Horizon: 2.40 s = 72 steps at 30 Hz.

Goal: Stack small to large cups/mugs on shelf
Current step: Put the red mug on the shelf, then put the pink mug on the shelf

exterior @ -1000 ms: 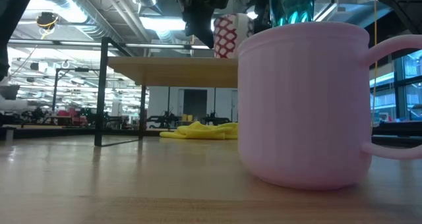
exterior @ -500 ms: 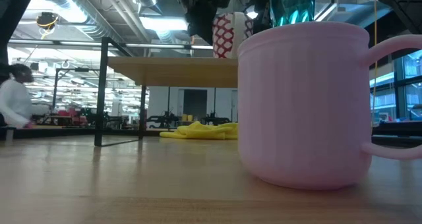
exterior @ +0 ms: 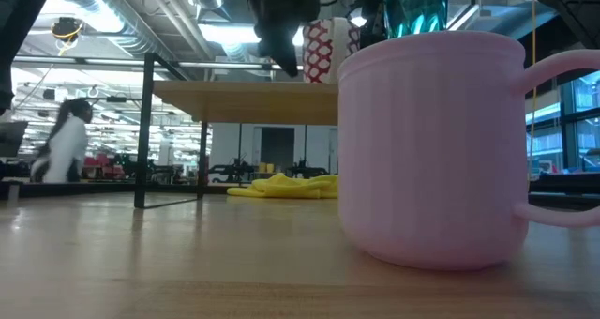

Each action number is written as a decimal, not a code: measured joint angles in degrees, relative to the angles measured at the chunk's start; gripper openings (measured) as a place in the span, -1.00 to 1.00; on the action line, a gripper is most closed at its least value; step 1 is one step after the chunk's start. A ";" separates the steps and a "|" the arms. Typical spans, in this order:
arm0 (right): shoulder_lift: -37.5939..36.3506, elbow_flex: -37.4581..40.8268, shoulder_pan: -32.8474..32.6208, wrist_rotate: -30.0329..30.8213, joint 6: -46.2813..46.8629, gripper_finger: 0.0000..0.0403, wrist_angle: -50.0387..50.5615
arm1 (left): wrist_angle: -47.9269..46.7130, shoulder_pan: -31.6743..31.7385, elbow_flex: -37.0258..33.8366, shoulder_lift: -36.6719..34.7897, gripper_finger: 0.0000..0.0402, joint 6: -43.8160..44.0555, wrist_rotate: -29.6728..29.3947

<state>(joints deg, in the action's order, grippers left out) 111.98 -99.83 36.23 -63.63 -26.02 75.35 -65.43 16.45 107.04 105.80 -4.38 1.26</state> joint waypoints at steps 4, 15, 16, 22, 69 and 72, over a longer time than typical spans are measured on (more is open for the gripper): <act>0.00 0.00 0.00 0.02 -0.02 -0.97 0.00 | 0.54 -1.30 0.00 0.00 -0.99 0.72 0.89; 0.00 0.00 -0.02 0.04 -2.56 -0.97 2.35 | 2.73 -1.55 0.00 0.00 -0.99 0.68 0.98; 0.00 0.00 -0.04 0.05 -2.75 -0.97 2.77 | 2.85 -1.55 0.00 0.00 -1.00 0.59 0.96; 0.00 0.00 -0.04 0.04 -2.78 -0.97 2.86 | 3.73 -1.07 0.00 0.00 -0.99 -0.16 0.96; -0.03 -28.11 2.93 24.41 0.05 -0.97 -1.02 | -1.07 -0.35 -0.11 -8.22 -0.99 -2.50 -12.44; -0.19 -33.66 2.75 27.80 0.60 -0.97 -1.02 | -1.63 -1.94 -0.07 -10.69 -0.99 0.71 -13.37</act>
<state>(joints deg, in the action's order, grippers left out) 111.80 -133.50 38.98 -35.83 -25.42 74.34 -67.06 14.51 106.98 95.11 -3.68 -12.11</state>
